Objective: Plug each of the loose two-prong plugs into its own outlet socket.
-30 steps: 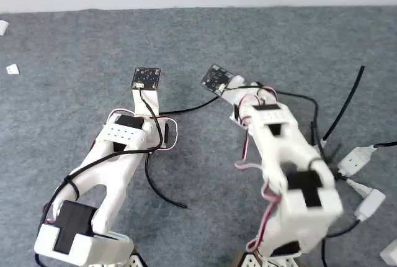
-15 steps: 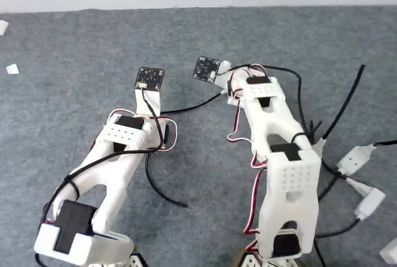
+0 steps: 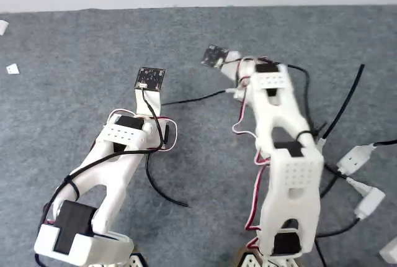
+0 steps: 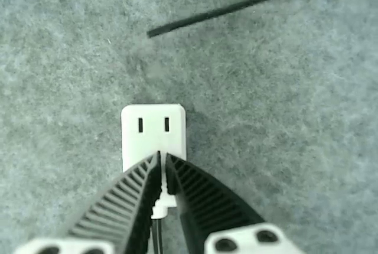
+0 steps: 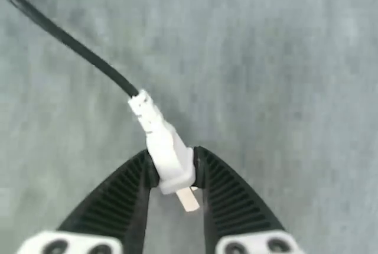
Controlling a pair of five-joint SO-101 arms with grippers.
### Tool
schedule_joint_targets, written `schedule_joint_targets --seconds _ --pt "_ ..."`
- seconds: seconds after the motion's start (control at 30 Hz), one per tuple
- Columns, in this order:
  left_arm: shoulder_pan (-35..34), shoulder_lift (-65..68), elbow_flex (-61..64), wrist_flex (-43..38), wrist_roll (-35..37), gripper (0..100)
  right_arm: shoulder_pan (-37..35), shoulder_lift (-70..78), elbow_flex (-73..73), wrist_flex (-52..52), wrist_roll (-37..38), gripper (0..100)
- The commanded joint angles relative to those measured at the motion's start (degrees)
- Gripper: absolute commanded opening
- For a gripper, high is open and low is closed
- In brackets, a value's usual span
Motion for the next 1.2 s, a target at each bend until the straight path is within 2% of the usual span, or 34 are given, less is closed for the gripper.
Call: schedule_joint_targets --seconds 0.0,0.23,0.3,0.4,0.63,0.77,0.83,1.0,1.17 --pt "-0.4 -0.4 0.0 -0.4 -0.5 2 1.6 -12.5 -2.5 15.3 -6.9 0.9" --pt "-0.4 -0.4 0.1 -0.4 -0.5 2 2.0 -18.2 -2.4 41.5 -19.2 0.9" --pt "-0.4 -0.4 0.2 -0.3 -0.5 2 1.9 -17.5 -0.3 44.2 -22.0 0.9" --pt "-0.4 -0.4 0.3 -0.3 -0.5 2 1.8 -17.3 8.5 40.2 -22.8 1.0" --pt "-0.4 -0.4 0.4 -0.1 -0.5 2 2.2 -16.8 23.8 16.4 -21.8 3.3" --pt "-0.4 -0.4 0.4 0.4 -0.6 2 0.7 -17.0 27.8 13.1 -18.7 15.6" --pt "-0.4 -0.4 0.4 0.4 -0.6 2 0.3 -17.3 28.0 11.6 -18.4 18.5" --pt "-0.4 -0.4 0.4 0.4 -0.6 2 0.3 -17.3 23.4 10.2 -17.9 15.4" --pt "-0.4 -0.4 0.3 0.4 -0.6 2 -0.5 -17.4 19.4 11.8 -11.6 10.3"
